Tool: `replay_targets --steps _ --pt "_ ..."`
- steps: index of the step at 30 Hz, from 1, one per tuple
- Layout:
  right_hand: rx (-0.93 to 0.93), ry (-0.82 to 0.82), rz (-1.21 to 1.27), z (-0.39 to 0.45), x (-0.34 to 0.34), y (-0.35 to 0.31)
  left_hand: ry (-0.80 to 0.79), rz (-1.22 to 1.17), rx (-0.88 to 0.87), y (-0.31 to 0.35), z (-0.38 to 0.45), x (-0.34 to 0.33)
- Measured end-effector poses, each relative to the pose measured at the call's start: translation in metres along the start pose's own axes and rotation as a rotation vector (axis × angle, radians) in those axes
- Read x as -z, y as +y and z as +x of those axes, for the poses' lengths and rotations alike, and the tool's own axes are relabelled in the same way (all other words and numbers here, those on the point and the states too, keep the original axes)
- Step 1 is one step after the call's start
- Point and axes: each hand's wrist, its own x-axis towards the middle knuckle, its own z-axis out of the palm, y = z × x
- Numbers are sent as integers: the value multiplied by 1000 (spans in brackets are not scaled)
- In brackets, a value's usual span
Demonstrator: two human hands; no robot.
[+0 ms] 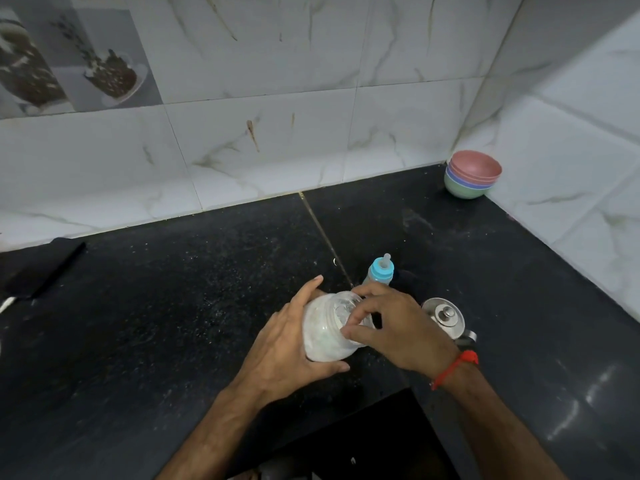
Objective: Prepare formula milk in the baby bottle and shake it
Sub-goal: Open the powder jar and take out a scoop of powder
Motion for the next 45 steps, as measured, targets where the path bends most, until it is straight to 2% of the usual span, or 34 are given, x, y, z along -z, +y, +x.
replay_targets --steps 5,8,13,15,19,25,27,30,32,34,36,41,45 --pt "-207 63 622 -5 12 2 33 -12 23 -6 -2 3" --pt "-340 91 770 -10 14 4 62 -26 46 -10 -2 6" --pt "-417 152 921 -12 10 8 60 -32 57 -15 2 9" --pt "-406 189 913 -12 8 6 49 -21 64 -17 2 9" --pt "-288 222 692 -7 4 0 20 21 62 -17 4 6" --pt "-230 248 689 -2 2 3 39 47 39 -17 7 7" --pt "-121 255 475 -2 -4 3 32 82 31 -17 7 7" --pt "98 330 -86 3 -16 1 9 107 -1 -13 9 5" --pt "170 317 -255 6 -21 -3 11 109 -27 -10 11 2" --pt "142 249 -215 8 -22 -6 22 119 -44 -10 12 2" --pt "58 213 -72 8 -20 -8 28 118 -49 -13 12 3" --pt "-176 305 422 4 -8 -4 72 113 -1 -19 9 8" --pt "-189 377 601 -5 3 -4 86 98 60 -19 6 10"
